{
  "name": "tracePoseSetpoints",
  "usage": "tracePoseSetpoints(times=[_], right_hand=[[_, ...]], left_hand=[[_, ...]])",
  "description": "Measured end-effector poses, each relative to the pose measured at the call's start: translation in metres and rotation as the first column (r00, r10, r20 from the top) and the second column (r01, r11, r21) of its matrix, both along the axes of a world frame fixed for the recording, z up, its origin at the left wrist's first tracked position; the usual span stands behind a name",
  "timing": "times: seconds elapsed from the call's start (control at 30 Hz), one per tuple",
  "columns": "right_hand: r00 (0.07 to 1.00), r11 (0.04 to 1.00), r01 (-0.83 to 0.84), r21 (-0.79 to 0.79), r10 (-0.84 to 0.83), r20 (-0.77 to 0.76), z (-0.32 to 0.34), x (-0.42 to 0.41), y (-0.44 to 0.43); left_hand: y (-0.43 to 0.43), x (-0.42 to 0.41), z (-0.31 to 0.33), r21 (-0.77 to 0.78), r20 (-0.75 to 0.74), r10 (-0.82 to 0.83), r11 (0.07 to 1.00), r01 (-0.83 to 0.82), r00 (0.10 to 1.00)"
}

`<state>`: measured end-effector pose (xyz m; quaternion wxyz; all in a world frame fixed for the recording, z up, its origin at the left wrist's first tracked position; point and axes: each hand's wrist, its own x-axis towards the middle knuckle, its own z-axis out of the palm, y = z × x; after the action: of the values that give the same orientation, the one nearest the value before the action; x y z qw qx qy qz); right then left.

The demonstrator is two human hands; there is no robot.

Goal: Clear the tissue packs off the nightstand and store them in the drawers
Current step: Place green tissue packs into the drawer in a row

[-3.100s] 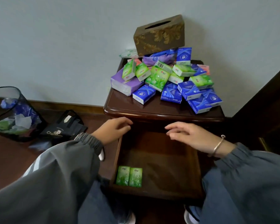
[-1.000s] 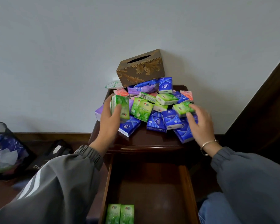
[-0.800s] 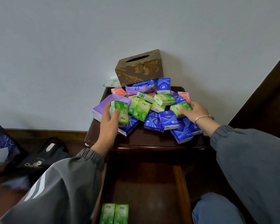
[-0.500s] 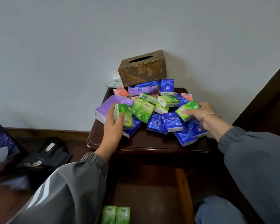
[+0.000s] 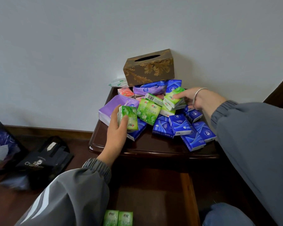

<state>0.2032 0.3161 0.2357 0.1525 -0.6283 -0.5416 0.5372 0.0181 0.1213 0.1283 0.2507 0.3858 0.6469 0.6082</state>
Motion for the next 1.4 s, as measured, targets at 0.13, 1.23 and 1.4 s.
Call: tracePoseSetpoints(times=[0.13,1.23,1.4], right_hand=[[0.990,0.997,-0.033,-0.063,0.041,0.135,0.013,-0.008,0.002],[0.878,0.861,-0.466,-0.205,0.479,0.017,-0.242,0.056,-0.254],[0.772,0.795,-0.556,-0.241,0.602,0.205,-0.291,0.030,-0.262]], left_hand=[[0.001,-0.001,-0.004,0.001,0.004,0.011,1.000,-0.011,1.000],[-0.181,0.017,-0.074,-0.191,0.871,0.124,0.977,0.095,0.475],[-0.183,0.012,-0.102,-0.326,0.832,0.296,0.945,-0.018,0.468]])
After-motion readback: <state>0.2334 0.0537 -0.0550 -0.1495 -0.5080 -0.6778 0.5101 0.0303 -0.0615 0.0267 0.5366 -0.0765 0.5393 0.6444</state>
